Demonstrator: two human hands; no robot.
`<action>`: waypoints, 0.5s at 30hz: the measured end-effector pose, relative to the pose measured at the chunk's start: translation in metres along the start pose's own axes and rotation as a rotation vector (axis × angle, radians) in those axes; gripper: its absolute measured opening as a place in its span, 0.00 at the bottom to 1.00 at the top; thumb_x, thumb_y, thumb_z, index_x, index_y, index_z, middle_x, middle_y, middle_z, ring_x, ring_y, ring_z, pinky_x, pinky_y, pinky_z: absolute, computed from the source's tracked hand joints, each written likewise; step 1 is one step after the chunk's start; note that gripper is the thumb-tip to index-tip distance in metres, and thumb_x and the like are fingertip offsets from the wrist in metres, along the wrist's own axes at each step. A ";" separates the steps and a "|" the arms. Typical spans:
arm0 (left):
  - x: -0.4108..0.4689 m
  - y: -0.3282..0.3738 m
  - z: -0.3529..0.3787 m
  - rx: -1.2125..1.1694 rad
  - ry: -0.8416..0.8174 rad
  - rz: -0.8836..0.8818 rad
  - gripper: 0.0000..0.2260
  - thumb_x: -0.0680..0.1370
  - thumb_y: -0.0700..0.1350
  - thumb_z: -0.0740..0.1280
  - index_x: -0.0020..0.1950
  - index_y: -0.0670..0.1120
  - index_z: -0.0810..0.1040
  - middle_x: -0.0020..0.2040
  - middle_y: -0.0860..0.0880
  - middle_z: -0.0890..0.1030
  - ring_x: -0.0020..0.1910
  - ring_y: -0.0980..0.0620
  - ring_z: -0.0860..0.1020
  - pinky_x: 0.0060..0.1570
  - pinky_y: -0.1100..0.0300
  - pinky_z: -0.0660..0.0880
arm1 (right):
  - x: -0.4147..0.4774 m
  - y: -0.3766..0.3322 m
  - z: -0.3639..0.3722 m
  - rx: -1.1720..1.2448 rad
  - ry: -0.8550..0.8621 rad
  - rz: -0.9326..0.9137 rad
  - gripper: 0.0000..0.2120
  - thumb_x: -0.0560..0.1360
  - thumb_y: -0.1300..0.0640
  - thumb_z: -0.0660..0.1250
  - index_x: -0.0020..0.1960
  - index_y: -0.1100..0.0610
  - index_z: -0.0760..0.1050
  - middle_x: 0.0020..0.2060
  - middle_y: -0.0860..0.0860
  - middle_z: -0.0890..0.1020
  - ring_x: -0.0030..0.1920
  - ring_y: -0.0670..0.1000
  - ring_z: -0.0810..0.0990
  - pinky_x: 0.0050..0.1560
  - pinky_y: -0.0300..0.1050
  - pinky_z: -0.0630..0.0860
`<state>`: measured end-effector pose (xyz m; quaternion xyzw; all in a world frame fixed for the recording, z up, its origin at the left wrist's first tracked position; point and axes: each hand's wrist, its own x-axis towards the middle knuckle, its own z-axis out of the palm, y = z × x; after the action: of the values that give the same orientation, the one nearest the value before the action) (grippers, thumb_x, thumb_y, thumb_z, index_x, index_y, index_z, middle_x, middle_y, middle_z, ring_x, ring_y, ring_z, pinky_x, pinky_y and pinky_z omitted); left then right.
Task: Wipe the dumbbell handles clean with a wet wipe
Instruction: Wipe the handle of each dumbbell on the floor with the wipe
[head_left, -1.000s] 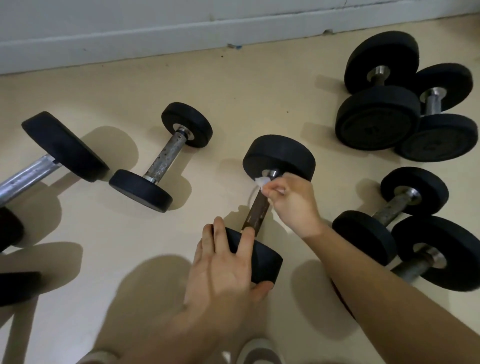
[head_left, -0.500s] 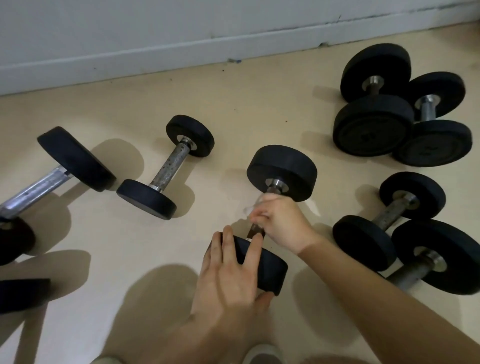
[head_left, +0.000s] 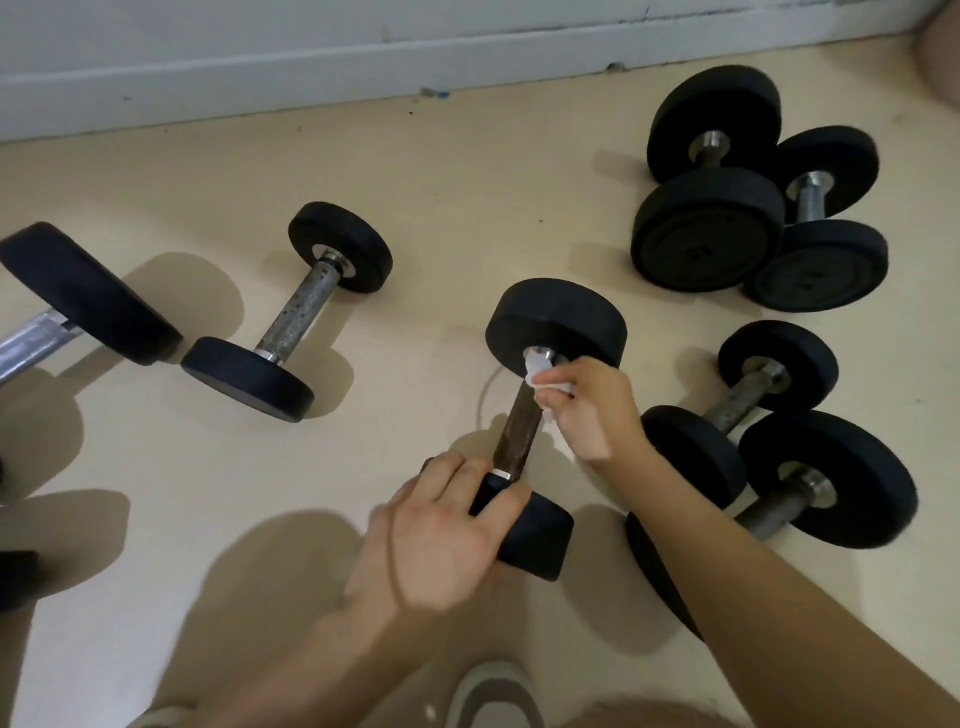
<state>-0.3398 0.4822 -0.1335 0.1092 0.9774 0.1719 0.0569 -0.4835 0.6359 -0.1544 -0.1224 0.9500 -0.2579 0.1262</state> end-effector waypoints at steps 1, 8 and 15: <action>0.002 0.001 0.001 0.008 0.029 0.026 0.24 0.63 0.48 0.76 0.57 0.53 0.75 0.52 0.46 0.81 0.51 0.43 0.78 0.34 0.52 0.80 | -0.008 -0.003 0.005 -0.008 0.000 0.001 0.06 0.76 0.60 0.66 0.47 0.58 0.82 0.47 0.53 0.81 0.47 0.50 0.79 0.51 0.41 0.75; 0.006 -0.011 0.007 -0.090 0.124 0.159 0.25 0.63 0.60 0.69 0.58 0.53 0.75 0.54 0.49 0.82 0.52 0.48 0.73 0.42 0.60 0.77 | -0.002 -0.005 0.000 0.049 0.046 0.018 0.05 0.74 0.62 0.68 0.44 0.60 0.83 0.45 0.54 0.79 0.45 0.51 0.77 0.44 0.30 0.68; -0.001 -0.005 0.018 -0.346 0.068 -0.235 0.36 0.63 0.67 0.63 0.66 0.49 0.74 0.66 0.42 0.74 0.63 0.38 0.73 0.59 0.47 0.71 | -0.010 -0.004 0.004 -0.038 -0.050 -0.073 0.06 0.73 0.63 0.68 0.42 0.60 0.83 0.42 0.53 0.77 0.43 0.51 0.76 0.48 0.41 0.72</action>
<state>-0.3366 0.4833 -0.1522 -0.0226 0.9408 0.3327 0.0614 -0.4719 0.6338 -0.1542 -0.1659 0.9463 -0.2410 0.1378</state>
